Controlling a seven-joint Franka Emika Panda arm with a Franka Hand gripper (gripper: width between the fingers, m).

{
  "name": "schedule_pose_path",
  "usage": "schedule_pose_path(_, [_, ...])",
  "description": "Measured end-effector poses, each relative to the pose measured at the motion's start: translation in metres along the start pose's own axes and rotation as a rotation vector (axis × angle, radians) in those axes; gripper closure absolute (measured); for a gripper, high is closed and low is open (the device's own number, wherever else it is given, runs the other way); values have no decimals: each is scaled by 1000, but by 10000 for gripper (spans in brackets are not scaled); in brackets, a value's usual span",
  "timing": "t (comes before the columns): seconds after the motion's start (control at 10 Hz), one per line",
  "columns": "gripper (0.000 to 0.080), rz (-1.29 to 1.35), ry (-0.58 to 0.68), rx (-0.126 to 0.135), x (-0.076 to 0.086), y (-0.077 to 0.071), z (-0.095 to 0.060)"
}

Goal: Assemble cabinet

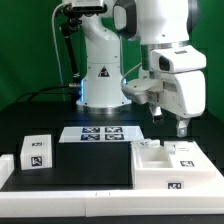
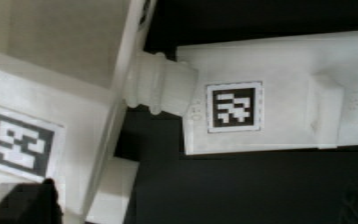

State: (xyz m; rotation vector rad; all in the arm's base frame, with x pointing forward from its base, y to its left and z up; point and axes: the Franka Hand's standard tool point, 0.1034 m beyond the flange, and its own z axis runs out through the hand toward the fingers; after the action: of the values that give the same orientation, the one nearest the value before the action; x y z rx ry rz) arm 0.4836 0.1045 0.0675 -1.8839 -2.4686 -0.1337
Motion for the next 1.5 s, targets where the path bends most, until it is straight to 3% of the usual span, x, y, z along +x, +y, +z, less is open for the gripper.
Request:
schedule_pose_path(0.4, [2, -178, 8, 23, -7, -20, 7])
schedule_pose_path(0.5, [2, -211, 10, 12, -8, -24, 9])
schedule_pose_path(0.7, [2, -210, 18, 26, -9, -34, 15])
schedule_pose_path(1.0, [2, -208, 20, 29, -9, -35, 17])
schedule_pose_path(1.5, [2, -205, 55, 70, -4, -57, 39])
